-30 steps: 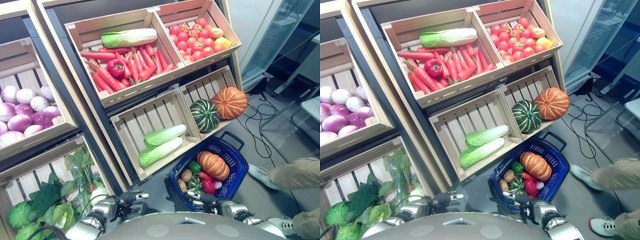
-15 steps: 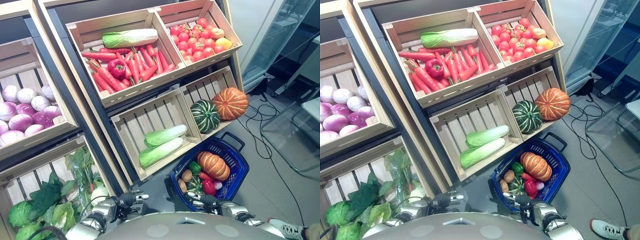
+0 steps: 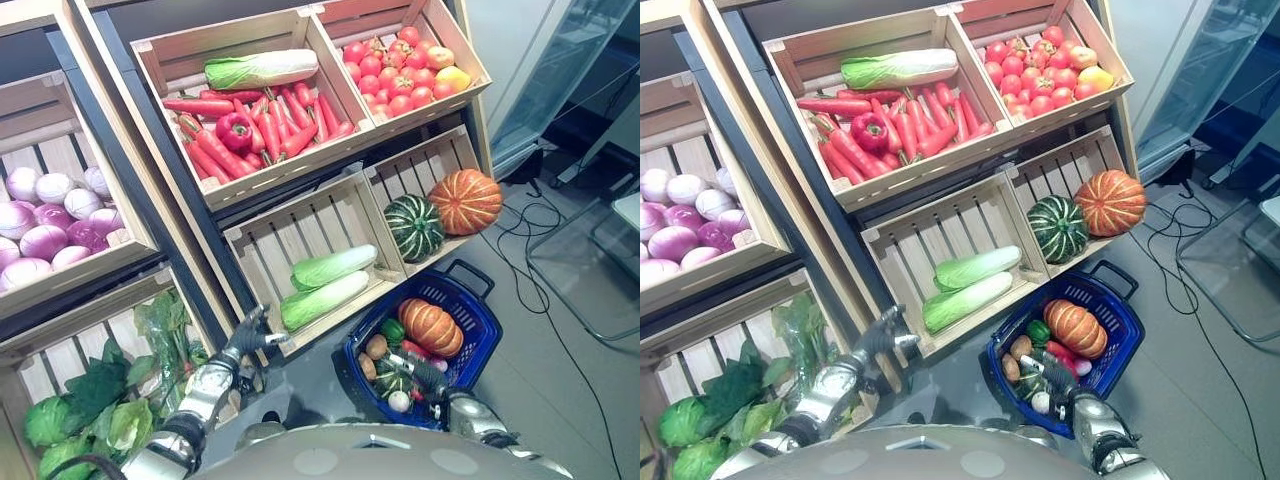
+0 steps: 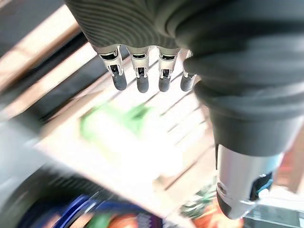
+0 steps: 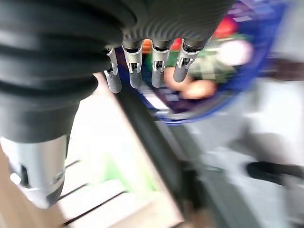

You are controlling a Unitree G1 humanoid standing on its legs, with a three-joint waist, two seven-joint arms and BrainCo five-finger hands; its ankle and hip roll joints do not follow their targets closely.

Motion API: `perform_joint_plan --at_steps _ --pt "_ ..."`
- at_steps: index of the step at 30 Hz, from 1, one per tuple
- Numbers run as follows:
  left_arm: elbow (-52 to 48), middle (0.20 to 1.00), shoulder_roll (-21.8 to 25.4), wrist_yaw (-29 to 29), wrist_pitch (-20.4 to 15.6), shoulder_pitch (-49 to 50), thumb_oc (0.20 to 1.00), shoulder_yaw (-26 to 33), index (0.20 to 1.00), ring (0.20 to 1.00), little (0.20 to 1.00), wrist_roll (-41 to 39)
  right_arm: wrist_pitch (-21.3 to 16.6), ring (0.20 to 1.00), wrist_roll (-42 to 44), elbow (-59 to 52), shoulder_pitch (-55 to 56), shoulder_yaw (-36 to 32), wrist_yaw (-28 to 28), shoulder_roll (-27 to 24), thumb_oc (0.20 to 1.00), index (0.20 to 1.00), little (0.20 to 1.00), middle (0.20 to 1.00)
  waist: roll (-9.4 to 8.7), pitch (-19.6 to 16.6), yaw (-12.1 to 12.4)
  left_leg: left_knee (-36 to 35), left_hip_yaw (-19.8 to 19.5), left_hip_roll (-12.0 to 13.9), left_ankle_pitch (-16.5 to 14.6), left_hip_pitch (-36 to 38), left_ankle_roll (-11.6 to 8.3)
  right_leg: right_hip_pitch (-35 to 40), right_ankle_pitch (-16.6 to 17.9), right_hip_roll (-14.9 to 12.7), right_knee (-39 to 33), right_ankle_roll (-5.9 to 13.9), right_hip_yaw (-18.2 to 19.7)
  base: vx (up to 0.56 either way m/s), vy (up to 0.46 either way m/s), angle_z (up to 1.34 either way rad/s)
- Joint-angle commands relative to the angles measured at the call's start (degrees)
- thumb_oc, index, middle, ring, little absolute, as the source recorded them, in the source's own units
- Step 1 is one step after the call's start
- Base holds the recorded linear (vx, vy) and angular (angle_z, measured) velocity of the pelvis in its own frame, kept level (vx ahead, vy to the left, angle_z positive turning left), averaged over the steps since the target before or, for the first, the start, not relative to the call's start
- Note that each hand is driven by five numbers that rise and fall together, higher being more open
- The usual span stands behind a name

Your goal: Pick up fruits and vegetables into the basket

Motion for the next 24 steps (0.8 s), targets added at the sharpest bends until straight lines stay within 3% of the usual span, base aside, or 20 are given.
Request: perform_joint_plan --at_steps 1,6,9,12,16,18,24 --pt "-6.23 1.0 3.14 3.24 -3.21 -4.18 1.0 1.75 1.0 1.0 1.0 2.32 -2.76 1.0 2.16 -8.38 -4.06 -1.62 -5.35 0.75 1.0 1.0 1.0 1.0 -1.82 3.53 0.44 2.09 2.66 -0.72 -6.84 1.24 3.06 -4.13 -0.13 -2.53 5.66 2.24 0.84 0.06 -0.081 0.08" --pt "-16.84 1.0 5.25 4.08 -6.11 -1.74 1.0 5.06 1.0 1.0 1.0 1.96 -9.2 1.0 -1.57 -18.29 -1.78 -3.29 -11.83 -0.26 1.0 1.0 1.0 1.0 -1.92 4.42 0.19 3.72 2.44 0.25 -7.14 0.6 2.92 -4.76 -1.11 -2.75 7.46 1.75 0.7 0.08 -0.078 0.04" --pt "-18.37 1.0 5.72 7.76 -6.13 -2.04 1.0 4.89 1.0 1.0 1.0 5.08 -10.7 1.0 -1.93 -20.8 -2.34 -3.63 -15.01 -1.01 1.0 1.0 1.0 1.0 -1.69 5.01 0.03 5.22 2.38 0.85 -7.37 -0.11 2.55 -5.43 -1.7 -2.76 8.6 1.49 0.76 0.06 -0.057 0.01" --pt "-18.7 1.0 6.76 17.1 -3.81 -5.37 1.0 2.5 1.0 1.0 1.0 11.32 -11.35 1.0 -6.42 -25.03 -4.5 -3.01 -22.46 -3.48 1.0 1.0 1.0 1.0 -0.72 7.33 -0.76 9.77 1.33 1.57 -7.55 -3.89 1.94 -9.32 -3.2 -2.35 12.89 0.44 1.71 -0.01 -0.018 -0.01" --pt "-17.34 1.0 7.79 24.47 -0.97 -10.43 1.0 -0.27 1.0 1.0 1.0 17.39 -10.17 1.0 -10.92 -28.19 -7.12 -1.94 -28.77 -6.75 1.0 1.0 1.0 1.0 0.49 10.57 -2.3 13.51 0.66 1.67 -7.45 -7.98 1.66 -14.31 -4.77 -2.31 18.27 -0.33 3.0 -0.04 0.024 0.0" --pt "-16.5 1.0 8.36 28.63 2.69 -14.51 1.0 -2.21 1.0 1.0 1.0 18.09 -8.92 1.0 -11.41 -30.16 -9.0 -0.99 -30.75 -9.0 1.0 1.0 1.0 1.0 1.17 13.1 -3.62 14.93 0.62 1.6 -7.11 -10.44 1.57 -17.76 -5.86 -2.38 21.61 -0.67 3.86 -0.09 0.062 -0.07" --pt "-12.26 1.0 8.32 33.44 7.09 -22.98 1.0 -5.37 1.0 1.0 1.0 17.23 -8.0 1.0 -11.97 -31.52 -13.21 0.92 -32.26 -11.41 1.0 1.0 1.0 1.0 1.82 17.47 -5.6 18.08 0.92 1.46 -6.15 -16.49 1.22 -25.88 -7.46 -2.23 28.44 -1.48 5.23 -0.12 0.042 -0.09"
